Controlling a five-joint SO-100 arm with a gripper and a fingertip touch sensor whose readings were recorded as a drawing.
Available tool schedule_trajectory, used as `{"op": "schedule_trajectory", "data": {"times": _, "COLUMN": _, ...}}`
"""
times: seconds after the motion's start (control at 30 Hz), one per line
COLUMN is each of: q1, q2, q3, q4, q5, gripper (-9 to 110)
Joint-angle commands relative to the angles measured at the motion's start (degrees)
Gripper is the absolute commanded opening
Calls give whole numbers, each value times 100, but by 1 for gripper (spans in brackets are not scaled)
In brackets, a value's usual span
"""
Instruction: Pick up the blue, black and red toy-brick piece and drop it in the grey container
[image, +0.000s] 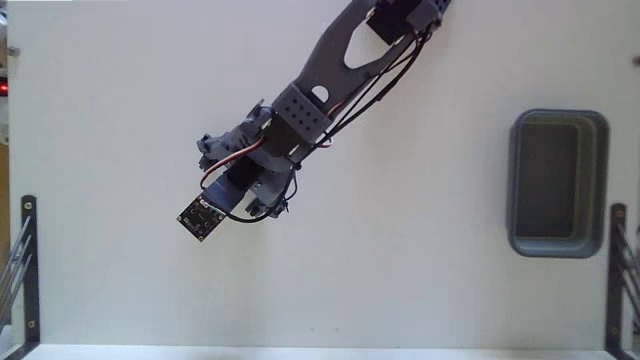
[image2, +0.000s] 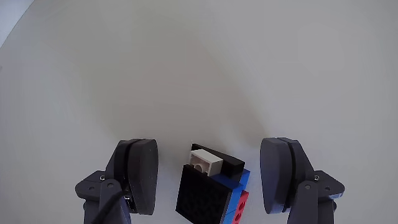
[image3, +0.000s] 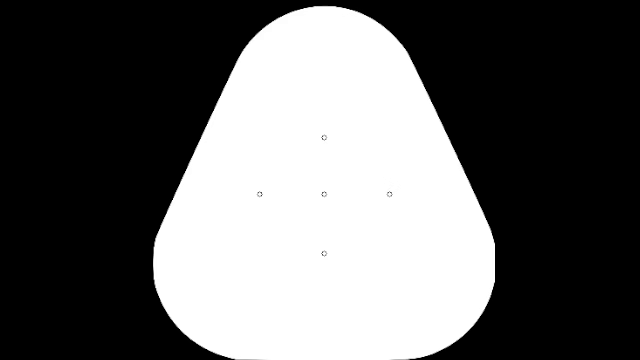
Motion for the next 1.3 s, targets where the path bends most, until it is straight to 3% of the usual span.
{"op": "schedule_trajectory", "data": {"times": 0.0, "q1": 105, "q2": 178, "q3": 8, "q4": -24, "q5": 0, "gripper": 110}}
{"op": "schedule_trajectory", "data": {"times": 1.27, "q1": 105, "q2": 178, "q3": 8, "q4": -24, "q5": 0, "gripper": 99}}
